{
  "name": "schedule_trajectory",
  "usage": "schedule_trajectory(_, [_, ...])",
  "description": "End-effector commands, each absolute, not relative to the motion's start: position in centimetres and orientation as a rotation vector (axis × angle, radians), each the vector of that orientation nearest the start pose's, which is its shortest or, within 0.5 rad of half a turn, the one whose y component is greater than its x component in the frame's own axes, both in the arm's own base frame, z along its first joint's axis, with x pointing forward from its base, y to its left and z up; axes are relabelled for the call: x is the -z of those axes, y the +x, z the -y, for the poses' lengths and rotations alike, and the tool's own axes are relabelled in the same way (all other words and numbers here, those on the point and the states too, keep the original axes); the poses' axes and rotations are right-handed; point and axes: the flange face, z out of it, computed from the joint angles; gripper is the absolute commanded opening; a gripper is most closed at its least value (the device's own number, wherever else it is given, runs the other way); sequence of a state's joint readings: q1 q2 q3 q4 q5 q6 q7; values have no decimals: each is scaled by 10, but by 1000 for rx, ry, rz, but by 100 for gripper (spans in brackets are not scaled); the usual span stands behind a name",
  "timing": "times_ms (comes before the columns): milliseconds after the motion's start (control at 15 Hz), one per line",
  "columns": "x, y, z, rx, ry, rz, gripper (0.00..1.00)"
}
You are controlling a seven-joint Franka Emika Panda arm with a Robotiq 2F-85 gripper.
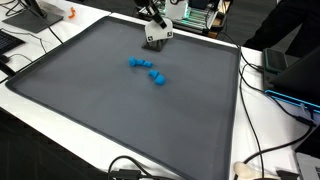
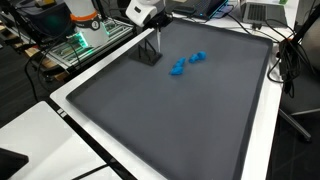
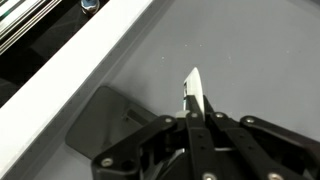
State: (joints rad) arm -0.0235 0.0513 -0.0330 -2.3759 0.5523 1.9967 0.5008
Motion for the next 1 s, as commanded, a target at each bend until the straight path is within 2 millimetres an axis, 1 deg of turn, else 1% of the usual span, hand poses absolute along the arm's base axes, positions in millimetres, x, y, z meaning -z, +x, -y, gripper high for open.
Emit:
schedule_trajectory(0, [-278, 437, 2, -661, -2386, -1286, 1])
schedule_trajectory(600, [-258, 416, 15, -574, -2236, -1445, 1])
schedule_trajectory(933, [-252, 408, 21, -520, -2174, -1507, 1])
